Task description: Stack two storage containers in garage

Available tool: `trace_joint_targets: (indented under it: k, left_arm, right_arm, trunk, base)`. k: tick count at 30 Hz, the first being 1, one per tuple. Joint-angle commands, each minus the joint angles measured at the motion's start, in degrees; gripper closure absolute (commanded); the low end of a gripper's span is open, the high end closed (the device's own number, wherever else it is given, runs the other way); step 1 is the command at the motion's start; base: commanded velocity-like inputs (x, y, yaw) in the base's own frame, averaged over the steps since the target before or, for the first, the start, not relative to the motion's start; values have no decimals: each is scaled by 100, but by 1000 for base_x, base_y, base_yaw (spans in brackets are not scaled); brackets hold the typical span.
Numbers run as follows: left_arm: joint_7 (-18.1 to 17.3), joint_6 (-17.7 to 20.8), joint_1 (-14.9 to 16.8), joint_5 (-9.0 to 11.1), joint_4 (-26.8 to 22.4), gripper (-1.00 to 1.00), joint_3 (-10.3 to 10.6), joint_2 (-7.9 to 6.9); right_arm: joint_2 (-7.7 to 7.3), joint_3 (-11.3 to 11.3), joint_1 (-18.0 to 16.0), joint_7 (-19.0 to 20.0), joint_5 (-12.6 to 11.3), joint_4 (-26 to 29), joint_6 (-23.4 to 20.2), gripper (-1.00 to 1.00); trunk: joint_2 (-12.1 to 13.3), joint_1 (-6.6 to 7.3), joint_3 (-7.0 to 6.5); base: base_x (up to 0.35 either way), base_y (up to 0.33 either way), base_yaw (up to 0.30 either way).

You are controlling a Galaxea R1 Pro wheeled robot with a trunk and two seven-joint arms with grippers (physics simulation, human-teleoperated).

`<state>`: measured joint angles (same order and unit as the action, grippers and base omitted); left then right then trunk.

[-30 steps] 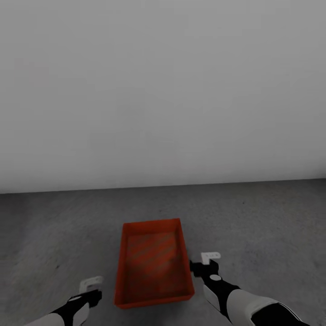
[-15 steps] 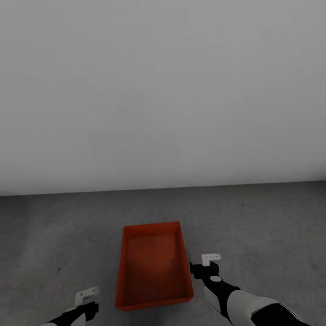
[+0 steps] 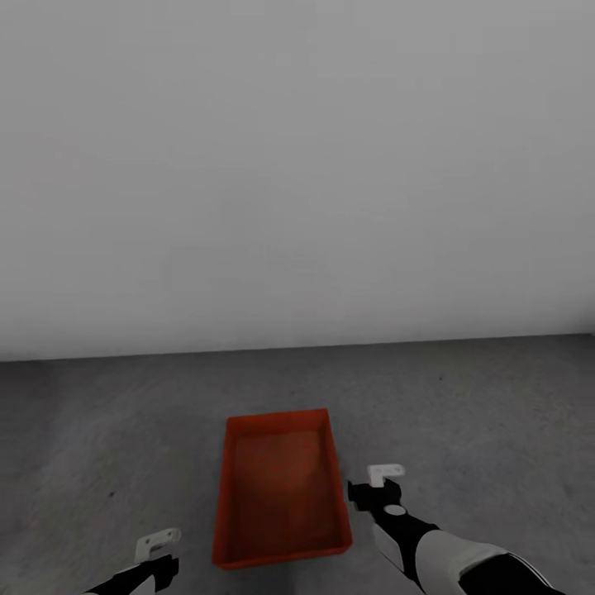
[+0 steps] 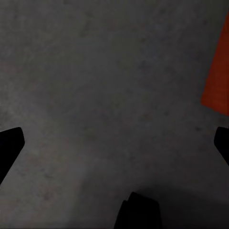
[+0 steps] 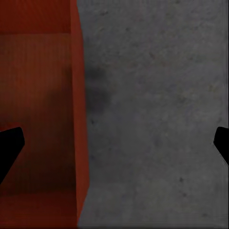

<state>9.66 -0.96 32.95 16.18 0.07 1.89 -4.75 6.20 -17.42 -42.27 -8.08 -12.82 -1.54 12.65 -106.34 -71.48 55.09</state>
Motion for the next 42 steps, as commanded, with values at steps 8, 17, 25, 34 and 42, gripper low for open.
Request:
trace_joint_targets:
  k: [8,17,25,34,42]
  left_arm:
    - [30,22,-114,43,-6,-100,22,-15]
    - [15,-9,-146,40,-7,-100,22,-18]
    - [-4,-39,-525,37,-5,-100,22,-9]
    - [-15,-66,-1060,28,-7,-100,22,16]
    - [-16,-88,-1223,30,-7,-100,22,18]
  right_arm:
    - [-423,-66,112,64,-55,-37,-66,-100]
    - [-579,-61,921,106,-68,-39,-454,-100]
    - [-646,-55,2023,287,-89,-44,-540,-100]
    - [-598,-43,2777,658,-97,-42,-506,-100]
    - [-588,-42,2963,716,-98,-40,-460,-100]
  trunk:
    - [321,177,-140]
    - [682,375,-302]
    - [1002,550,-445]
    - [1363,748,-607]
    - [1604,880,-715]
  base:
    - [0,0,0]
    - [0,0,0]
    - [0,0,0]
    - [0,0,0]
    - [0,0,0]
